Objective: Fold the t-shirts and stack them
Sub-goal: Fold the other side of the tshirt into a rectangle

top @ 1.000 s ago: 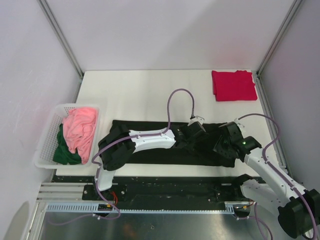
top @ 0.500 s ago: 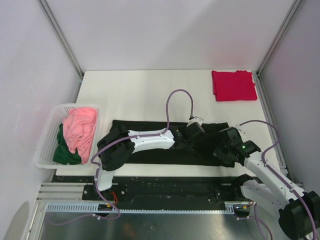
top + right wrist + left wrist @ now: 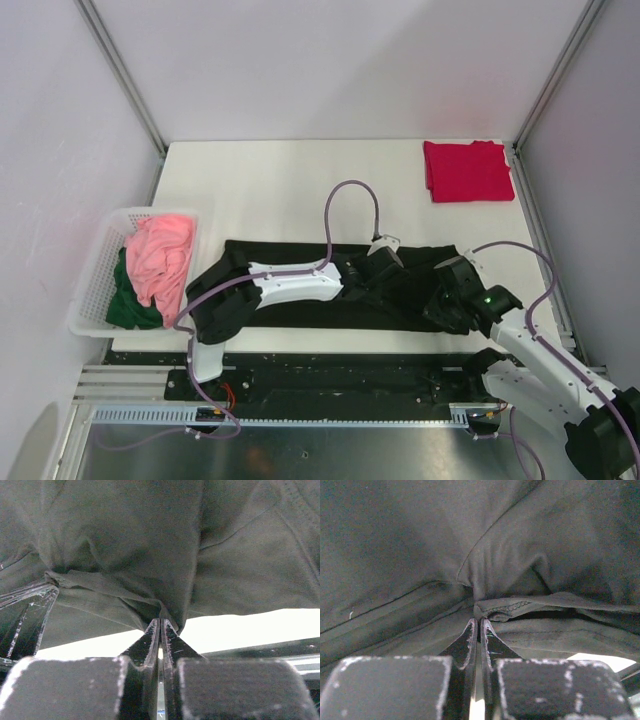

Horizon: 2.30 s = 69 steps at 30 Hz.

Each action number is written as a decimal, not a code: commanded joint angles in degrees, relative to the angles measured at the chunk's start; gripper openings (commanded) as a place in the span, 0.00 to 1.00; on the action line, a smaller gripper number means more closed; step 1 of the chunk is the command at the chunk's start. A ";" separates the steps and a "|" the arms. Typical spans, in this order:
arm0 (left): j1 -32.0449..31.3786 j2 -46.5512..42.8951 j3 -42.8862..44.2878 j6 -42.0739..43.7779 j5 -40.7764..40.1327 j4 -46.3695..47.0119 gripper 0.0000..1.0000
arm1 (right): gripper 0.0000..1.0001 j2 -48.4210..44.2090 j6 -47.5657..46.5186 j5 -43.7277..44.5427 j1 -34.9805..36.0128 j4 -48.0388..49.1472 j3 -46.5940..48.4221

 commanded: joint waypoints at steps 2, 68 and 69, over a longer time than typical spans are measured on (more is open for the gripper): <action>0.32 -4.38 -2.03 -2.82 0.18 1.54 0.07 | 0.01 -0.71 0.29 -0.28 1.49 1.82 0.83; 5.32 -1.75 -5.22 -8.77 13.74 10.04 0.12 | 0.29 21.09 -11.96 -4.30 -10.60 16.45 4.94; 5.46 -1.26 -6.18 -9.01 13.71 10.18 0.12 | 0.29 20.61 -11.74 -4.73 -10.91 16.42 3.91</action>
